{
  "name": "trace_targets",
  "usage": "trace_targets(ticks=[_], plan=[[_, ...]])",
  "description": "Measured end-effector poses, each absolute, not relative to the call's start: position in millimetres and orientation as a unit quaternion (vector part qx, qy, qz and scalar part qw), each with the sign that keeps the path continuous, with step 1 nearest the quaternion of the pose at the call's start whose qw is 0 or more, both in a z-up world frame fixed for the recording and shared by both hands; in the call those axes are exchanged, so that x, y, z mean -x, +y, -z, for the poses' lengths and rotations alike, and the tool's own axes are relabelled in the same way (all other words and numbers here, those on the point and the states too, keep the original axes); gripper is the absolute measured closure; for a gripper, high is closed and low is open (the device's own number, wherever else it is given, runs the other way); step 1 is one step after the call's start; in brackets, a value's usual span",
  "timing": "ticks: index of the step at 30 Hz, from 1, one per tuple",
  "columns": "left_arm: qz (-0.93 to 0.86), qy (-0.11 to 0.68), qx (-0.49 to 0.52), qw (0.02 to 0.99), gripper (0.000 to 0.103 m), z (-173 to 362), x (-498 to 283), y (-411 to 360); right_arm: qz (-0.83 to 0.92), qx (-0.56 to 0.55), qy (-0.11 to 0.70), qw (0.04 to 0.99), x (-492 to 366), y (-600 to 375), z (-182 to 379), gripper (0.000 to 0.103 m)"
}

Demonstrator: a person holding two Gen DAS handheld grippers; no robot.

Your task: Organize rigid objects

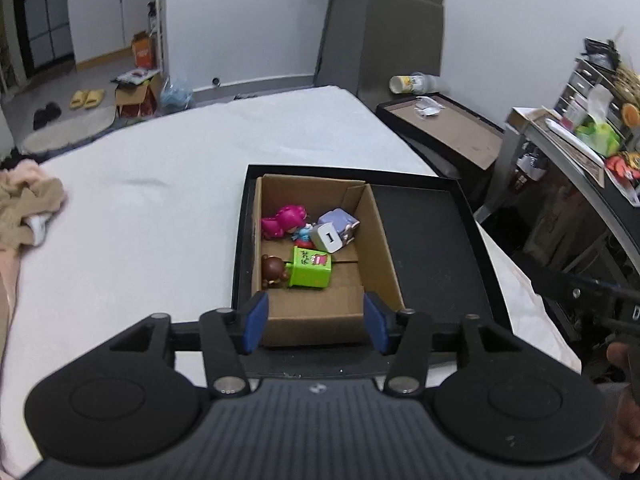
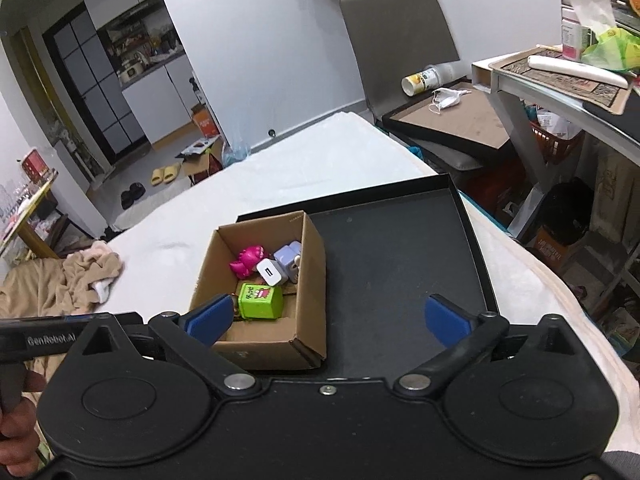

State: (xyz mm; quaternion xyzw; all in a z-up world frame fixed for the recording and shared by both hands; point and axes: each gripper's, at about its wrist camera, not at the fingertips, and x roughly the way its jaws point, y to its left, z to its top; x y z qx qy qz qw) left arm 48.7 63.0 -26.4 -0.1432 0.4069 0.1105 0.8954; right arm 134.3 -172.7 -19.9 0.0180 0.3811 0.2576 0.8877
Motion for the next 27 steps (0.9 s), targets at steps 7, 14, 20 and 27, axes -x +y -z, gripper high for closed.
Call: trace_targets(ticks=[7, 14, 20, 27], plan=[[-0.101, 0.388, 0.134, 0.906, 0.025, 7.5, -26.7, 49.7, -0.242, -0.008, 0.377, 0.894, -115.6, -182.4, 11.0, 0.0], [-0.1, 0.372, 0.128, 0.914, 0.016, -5.3, -7.4, 38.8, -0.22, -0.009, 0.368, 0.903, -93.8, -198.5, -1.4, 0.0], [-0.097, 0.351, 0.126, 0.923, 0.008, -17.5, 13.5, 29.8, -0.204, 0.017, 0.347, 0.915, -71.8, -203.8, -15.5, 0.0], [-0.094, 0.329, 0.119, 0.932, 0.005, -29.0, 38.3, 23.4, -0.196, 0.008, 0.337, 0.921, -53.0, -214.2, -27.2, 0.0]])
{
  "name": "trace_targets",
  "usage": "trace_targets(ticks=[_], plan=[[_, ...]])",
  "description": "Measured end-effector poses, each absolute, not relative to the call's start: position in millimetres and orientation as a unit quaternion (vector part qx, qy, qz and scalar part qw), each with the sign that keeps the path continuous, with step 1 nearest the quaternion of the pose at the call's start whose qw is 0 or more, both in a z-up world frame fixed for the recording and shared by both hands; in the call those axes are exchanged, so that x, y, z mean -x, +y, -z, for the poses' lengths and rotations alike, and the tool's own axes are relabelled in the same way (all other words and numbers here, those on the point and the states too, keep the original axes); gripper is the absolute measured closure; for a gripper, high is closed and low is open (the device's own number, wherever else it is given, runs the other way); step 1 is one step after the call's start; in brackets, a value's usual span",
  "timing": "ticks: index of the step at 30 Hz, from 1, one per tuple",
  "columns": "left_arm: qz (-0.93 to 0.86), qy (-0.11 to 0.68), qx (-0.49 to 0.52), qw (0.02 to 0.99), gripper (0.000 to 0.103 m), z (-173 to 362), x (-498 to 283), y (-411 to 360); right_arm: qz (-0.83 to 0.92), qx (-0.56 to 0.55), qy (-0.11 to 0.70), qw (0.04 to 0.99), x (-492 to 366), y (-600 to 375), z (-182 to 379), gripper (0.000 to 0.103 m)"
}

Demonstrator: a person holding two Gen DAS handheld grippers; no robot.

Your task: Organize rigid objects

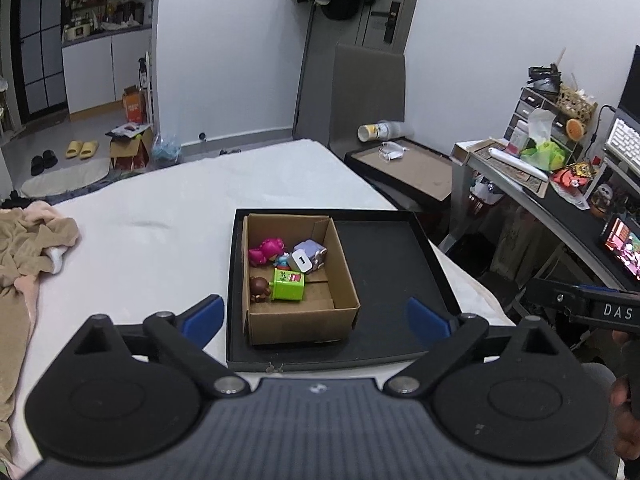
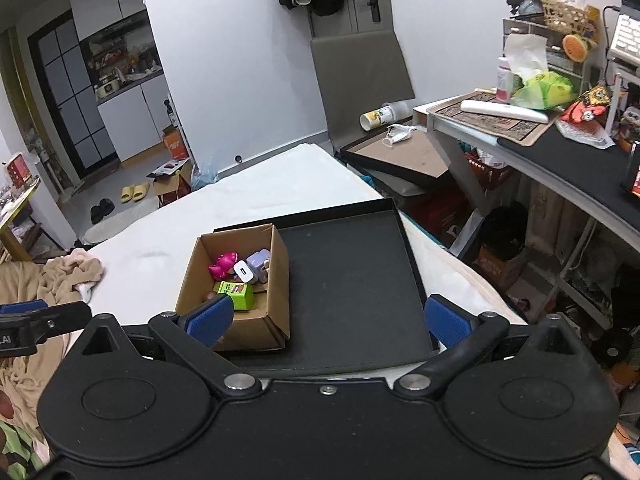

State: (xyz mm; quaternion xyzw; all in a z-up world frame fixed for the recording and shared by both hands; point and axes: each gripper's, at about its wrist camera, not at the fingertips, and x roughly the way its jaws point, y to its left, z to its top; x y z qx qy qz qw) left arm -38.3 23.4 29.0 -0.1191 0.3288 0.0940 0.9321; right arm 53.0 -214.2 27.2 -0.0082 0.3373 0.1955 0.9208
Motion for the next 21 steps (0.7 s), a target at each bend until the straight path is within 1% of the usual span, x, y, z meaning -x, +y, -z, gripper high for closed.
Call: trace_targets(ticks=[8, 21], plan=[[-0.096, 0.305, 0.1, 0.942, 0.001, -43.0, 64.8, 11.8, -0.206, -0.003, 0.318, 0.926, -26.2, -221.9, -39.3, 0.0], [-0.088, 0.286, 0.091, 0.95, 0.0, -55.4, 94.4, -6.6, -0.206, -0.003, 0.297, 0.933, 6.3, -239.6, -52.1, 0.0]])
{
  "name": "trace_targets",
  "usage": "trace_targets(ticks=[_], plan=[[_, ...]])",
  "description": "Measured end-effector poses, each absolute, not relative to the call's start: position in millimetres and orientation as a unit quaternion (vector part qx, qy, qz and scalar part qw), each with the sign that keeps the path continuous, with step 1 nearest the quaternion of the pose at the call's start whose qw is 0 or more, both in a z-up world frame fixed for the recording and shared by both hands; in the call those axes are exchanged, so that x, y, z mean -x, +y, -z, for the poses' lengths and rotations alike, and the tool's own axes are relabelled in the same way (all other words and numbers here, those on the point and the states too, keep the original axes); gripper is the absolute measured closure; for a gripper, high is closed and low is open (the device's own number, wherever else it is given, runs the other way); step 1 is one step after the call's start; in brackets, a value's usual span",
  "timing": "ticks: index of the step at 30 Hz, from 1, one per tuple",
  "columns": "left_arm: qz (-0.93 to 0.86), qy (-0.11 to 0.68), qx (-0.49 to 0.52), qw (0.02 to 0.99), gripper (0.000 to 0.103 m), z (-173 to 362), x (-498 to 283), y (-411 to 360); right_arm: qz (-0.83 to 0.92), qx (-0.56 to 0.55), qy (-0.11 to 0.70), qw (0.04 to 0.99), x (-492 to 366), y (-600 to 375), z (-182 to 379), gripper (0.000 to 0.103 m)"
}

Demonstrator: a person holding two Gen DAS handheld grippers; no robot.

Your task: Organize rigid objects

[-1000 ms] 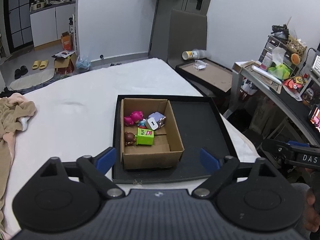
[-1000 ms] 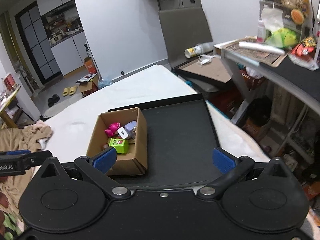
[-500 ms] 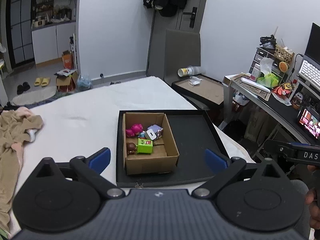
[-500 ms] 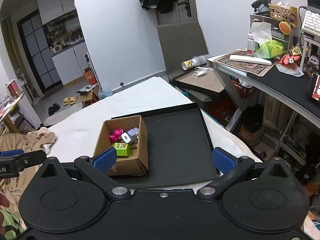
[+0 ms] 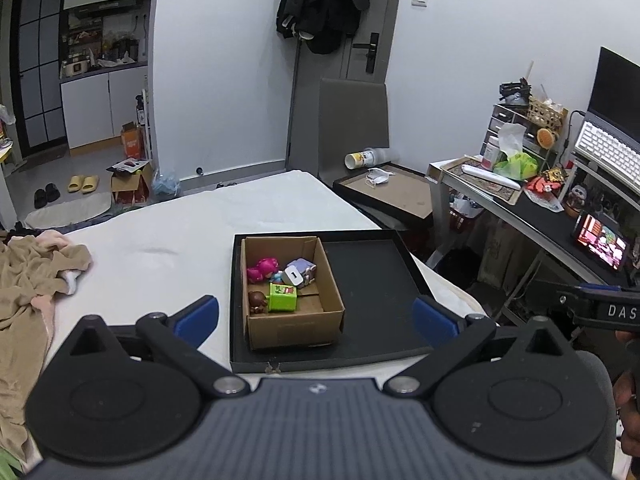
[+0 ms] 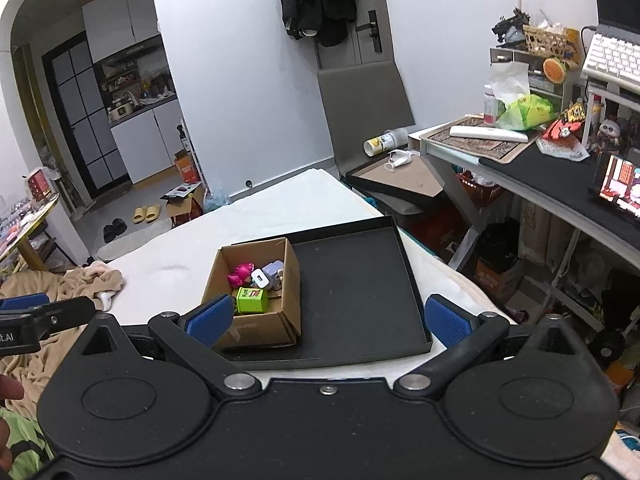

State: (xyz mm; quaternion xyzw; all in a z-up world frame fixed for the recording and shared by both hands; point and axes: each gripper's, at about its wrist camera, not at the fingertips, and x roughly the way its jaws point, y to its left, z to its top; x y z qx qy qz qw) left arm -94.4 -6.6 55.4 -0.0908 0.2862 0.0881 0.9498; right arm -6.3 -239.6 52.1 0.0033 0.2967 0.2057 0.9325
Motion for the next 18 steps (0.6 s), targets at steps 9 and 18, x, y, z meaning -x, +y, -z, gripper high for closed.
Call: trace_targets(ticks=[9, 18], plan=[[-0.09, 0.281, 0.087, 0.951, 0.0, -58.4, 95.8, -6.9, -0.202, 0.007, 0.295, 0.934, 8.6, -241.1, -58.2, 0.0], [-0.097, 0.286, 0.089, 0.949, 0.0, -51.4, 97.2, -5.3, -0.207, 0.015, 0.296, 0.932, 13.3, -236.7, -53.2, 0.0]])
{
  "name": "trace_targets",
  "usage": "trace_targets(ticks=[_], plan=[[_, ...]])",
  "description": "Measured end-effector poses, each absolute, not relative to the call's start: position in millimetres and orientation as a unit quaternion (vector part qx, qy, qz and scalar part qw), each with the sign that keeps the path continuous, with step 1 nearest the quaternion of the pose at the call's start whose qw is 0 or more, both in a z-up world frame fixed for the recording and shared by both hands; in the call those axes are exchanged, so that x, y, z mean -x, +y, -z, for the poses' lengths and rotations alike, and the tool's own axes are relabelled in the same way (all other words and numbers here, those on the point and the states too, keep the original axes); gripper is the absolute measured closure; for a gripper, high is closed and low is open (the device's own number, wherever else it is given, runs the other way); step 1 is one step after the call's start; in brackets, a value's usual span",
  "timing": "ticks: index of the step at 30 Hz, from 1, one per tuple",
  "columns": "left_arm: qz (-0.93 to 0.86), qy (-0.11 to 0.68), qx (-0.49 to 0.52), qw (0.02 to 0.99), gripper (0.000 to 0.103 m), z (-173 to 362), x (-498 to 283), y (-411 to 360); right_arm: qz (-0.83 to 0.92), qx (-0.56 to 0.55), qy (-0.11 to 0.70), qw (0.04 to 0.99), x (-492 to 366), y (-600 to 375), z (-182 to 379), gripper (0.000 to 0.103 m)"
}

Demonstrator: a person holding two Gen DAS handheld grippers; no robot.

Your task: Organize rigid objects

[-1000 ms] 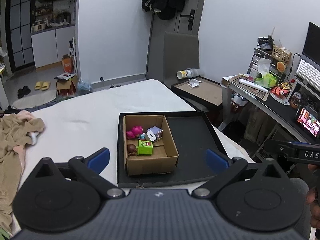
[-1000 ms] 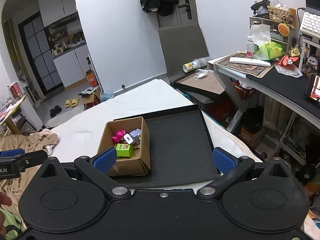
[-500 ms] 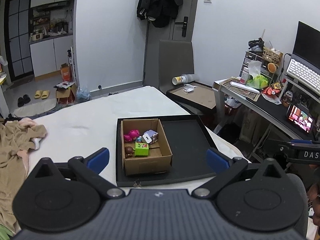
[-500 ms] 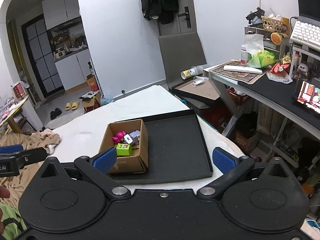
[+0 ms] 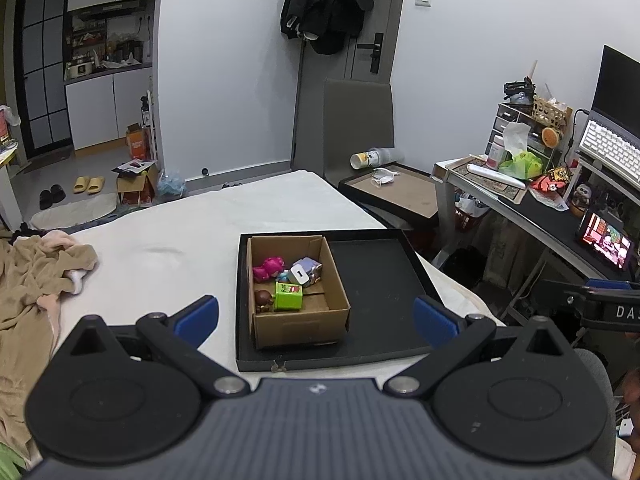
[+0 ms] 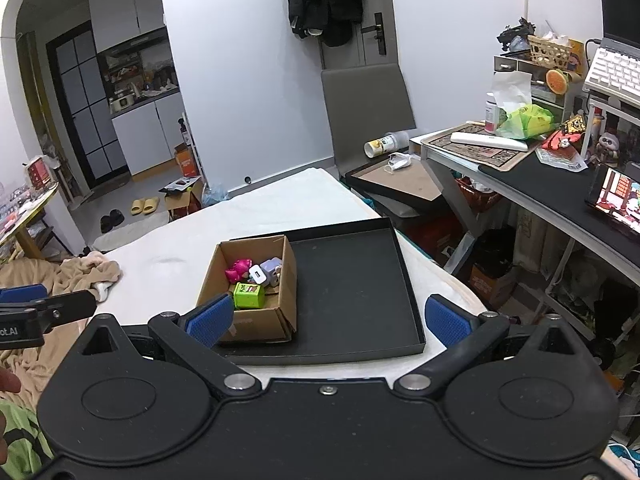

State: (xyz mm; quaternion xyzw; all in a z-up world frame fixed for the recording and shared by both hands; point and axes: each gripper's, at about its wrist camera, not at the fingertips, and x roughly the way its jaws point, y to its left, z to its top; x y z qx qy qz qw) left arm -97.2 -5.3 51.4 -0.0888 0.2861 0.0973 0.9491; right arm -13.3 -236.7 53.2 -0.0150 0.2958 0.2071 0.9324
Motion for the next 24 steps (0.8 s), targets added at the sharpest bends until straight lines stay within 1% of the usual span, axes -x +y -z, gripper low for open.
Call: trace_targets(ticks=[24], plan=[[-0.092, 0.29, 0.088, 0.949, 0.0, -49.3, 97.5, -7.0, -0.212, 0.018, 0.303, 0.929, 15.5, -232.1, -46.3, 0.0]])
